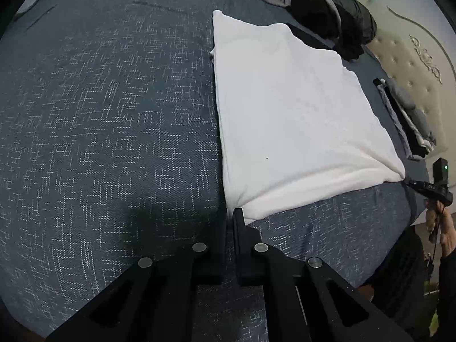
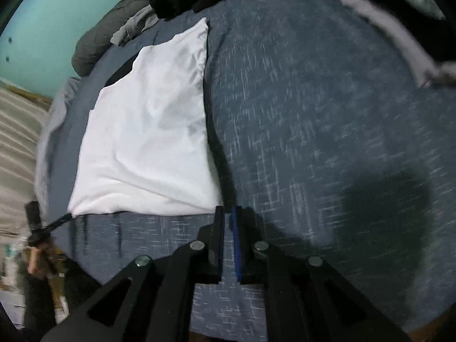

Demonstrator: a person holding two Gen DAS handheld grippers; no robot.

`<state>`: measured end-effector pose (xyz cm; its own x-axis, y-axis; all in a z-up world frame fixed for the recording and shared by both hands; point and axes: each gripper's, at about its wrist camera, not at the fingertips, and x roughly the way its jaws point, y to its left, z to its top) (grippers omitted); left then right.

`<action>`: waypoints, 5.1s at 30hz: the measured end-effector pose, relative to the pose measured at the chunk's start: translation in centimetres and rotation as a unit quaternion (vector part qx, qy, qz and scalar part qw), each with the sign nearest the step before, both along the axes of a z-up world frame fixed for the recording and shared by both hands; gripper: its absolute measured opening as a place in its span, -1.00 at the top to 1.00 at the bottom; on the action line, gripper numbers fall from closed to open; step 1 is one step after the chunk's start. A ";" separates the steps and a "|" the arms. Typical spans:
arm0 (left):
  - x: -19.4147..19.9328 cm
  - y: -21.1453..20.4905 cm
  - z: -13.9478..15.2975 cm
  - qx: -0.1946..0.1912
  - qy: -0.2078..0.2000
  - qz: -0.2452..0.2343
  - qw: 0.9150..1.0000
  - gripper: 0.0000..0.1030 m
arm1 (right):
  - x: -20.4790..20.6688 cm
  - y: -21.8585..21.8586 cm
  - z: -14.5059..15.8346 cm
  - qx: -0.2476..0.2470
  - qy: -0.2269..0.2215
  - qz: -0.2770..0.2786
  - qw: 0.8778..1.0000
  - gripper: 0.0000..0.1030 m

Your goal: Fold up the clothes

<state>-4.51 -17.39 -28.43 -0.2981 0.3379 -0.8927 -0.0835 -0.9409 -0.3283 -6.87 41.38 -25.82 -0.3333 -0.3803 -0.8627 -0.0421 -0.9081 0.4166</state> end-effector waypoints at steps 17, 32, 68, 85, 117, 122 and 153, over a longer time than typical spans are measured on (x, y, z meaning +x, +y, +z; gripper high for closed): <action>0.2 0.2 0.1 -0.005 0.004 -0.006 1.000 0.89 | -2.8 -15.8 -0.4 0.091 0.030 0.229 0.969 0.41; 0.4 -0.4 0.4 0.005 0.012 -0.002 1.000 0.89 | -1.4 -14.3 -0.3 0.094 0.040 0.272 0.957 1.00; -0.2 -1.3 -1.0 0.046 -0.028 0.051 0.997 0.10 | -0.7 -2.2 1.1 0.011 0.049 0.068 0.996 0.59; -1.5 1.5 4.0 0.025 0.014 0.024 0.999 0.88 | -0.3 1.4 1.6 -0.018 0.066 0.035 0.997 0.59; -5.4 42.7 4.4 -0.033 0.027 -0.286 0.957 0.85 | -0.9 5.4 5.1 -0.065 0.099 0.024 0.993 0.59; -5.2 39.2 5.5 -0.016 0.038 -0.259 0.965 0.19 | -1.9 4.0 4.5 -0.069 0.088 0.032 0.993 0.18; -1.8 26.9 0.6 -0.099 0.049 -0.245 0.963 0.19 | -6.4 -8.7 2.2 0.093 0.059 0.156 0.982 -0.15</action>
<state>-6.28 9.48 -27.87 -0.2331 0.2856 -0.9296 -0.5542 -0.8245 -0.1143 -13.30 32.70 -23.63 -0.3276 -0.3189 -0.8894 0.2880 -0.9302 0.2275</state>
